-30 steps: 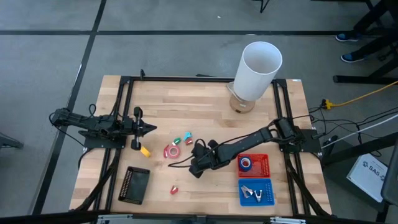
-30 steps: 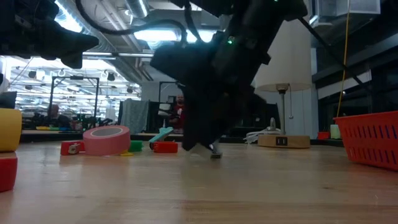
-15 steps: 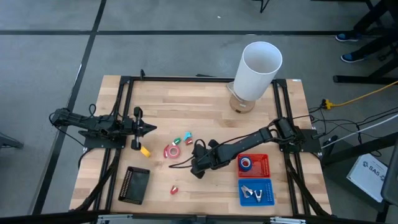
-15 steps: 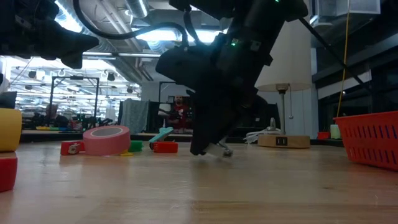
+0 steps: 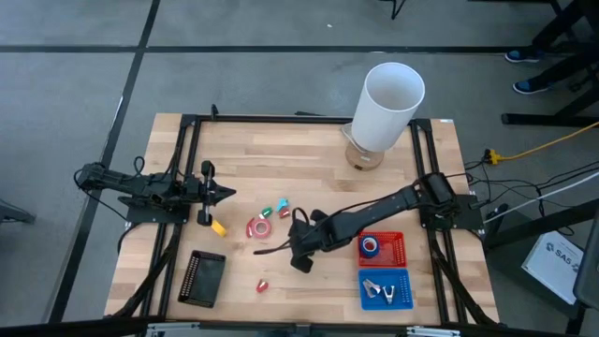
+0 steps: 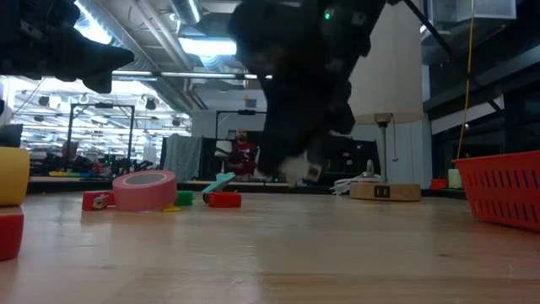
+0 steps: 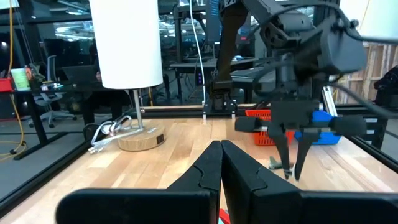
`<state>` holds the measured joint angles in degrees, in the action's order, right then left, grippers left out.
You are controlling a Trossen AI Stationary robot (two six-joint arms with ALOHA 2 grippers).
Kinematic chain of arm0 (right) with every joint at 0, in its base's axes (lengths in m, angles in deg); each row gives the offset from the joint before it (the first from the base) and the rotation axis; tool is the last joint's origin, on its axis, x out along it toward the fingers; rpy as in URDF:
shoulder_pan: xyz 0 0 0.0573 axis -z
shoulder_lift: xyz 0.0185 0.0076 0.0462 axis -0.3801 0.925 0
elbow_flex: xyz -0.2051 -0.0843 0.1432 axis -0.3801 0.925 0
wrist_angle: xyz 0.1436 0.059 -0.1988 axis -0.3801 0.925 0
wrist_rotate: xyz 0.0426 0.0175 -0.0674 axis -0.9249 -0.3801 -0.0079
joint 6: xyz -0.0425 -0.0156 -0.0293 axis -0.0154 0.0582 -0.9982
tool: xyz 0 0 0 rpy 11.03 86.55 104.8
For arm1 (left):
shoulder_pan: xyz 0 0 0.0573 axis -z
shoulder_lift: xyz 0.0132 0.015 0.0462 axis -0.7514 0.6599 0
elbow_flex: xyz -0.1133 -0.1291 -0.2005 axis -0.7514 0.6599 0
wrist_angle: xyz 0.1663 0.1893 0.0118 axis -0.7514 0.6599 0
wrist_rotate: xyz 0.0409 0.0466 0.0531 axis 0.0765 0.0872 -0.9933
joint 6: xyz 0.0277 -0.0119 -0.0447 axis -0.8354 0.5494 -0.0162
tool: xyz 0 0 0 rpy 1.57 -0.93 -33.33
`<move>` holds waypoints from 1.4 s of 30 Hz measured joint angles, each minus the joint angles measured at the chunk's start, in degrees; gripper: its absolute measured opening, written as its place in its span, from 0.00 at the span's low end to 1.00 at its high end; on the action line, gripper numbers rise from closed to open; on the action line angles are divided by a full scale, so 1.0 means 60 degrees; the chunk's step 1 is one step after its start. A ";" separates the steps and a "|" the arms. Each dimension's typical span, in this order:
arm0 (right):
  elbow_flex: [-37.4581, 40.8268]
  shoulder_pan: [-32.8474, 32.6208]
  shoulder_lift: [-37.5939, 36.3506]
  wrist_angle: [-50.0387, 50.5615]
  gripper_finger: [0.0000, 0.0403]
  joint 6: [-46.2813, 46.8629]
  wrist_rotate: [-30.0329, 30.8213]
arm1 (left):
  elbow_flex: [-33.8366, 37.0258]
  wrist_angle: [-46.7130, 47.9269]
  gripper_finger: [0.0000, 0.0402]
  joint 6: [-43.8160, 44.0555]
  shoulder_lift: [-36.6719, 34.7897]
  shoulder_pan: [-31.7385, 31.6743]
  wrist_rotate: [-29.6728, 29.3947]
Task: Pick and place Stapler, Stapler remover, tape
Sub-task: Put the gray staple remover into the blue basket
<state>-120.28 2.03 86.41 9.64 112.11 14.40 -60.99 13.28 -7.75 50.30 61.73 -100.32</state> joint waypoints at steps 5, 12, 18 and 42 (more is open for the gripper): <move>0.0000 -0.0112 -0.0543 0.0110 0.11 -0.0497 -0.0616 | 0.0004 0.0003 0.01 0.0000 0.0002 0.0000 0.0000; -0.0004 -0.0396 -0.1318 0.0775 0.11 -0.0689 -0.1151 | 0.0004 0.0003 0.01 0.0000 0.0002 0.0000 0.0000; -0.0004 -0.0823 -0.1910 0.1550 0.12 -0.0914 -0.2156 | 0.0002 0.0004 0.01 0.0002 0.0002 0.0004 0.0000; 0.0171 -0.3313 -0.2555 0.4922 0.12 0.5175 -0.3958 | 0.0002 0.0004 0.01 0.0002 0.0000 0.0004 0.0000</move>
<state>-119.25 -17.85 71.08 39.17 143.16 -9.35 -60.98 13.31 -7.74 50.30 61.75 -100.32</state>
